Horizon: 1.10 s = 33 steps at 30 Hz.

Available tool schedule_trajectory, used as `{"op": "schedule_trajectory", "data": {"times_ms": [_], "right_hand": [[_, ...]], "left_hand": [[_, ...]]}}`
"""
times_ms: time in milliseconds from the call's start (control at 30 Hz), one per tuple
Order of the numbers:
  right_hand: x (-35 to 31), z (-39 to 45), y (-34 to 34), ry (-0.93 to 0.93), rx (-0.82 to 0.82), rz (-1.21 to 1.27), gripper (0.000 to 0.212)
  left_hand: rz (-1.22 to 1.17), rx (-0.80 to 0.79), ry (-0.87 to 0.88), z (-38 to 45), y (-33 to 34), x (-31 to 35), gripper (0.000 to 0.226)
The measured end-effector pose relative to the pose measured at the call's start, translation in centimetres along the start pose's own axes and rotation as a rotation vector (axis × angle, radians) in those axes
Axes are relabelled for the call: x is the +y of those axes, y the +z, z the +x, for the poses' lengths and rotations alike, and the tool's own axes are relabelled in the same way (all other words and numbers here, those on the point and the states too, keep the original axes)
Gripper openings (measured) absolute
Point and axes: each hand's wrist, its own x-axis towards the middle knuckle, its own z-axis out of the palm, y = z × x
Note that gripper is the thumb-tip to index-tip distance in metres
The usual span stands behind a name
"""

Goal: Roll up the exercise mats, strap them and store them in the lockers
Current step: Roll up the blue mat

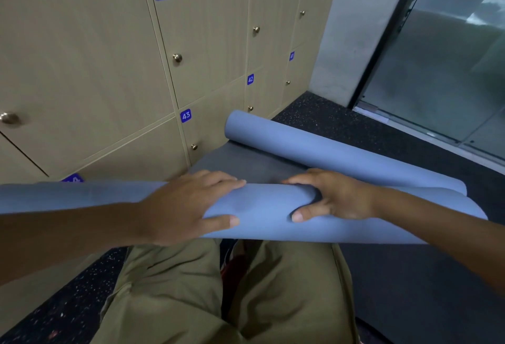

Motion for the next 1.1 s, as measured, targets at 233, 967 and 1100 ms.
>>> {"op": "schedule_trajectory", "data": {"times_ms": [233, 967, 1100], "right_hand": [[0.9, 1.6, -0.7, 0.032, -0.026, 0.09, 0.051], [3.1, 2.5, -0.5, 0.036, 0.213, -0.271, 0.1], [3.9, 4.4, -2.3, 0.035, 0.13, -0.088, 0.068]], "left_hand": [[0.074, 0.103, 0.039, 1.3, 2.3, -1.2, 0.092], [0.063, 0.062, -0.109, 6.6, -0.5, -4.4, 0.072], [0.229, 0.308, 0.014, 4.8, 0.7, -4.4, 0.074]]}}
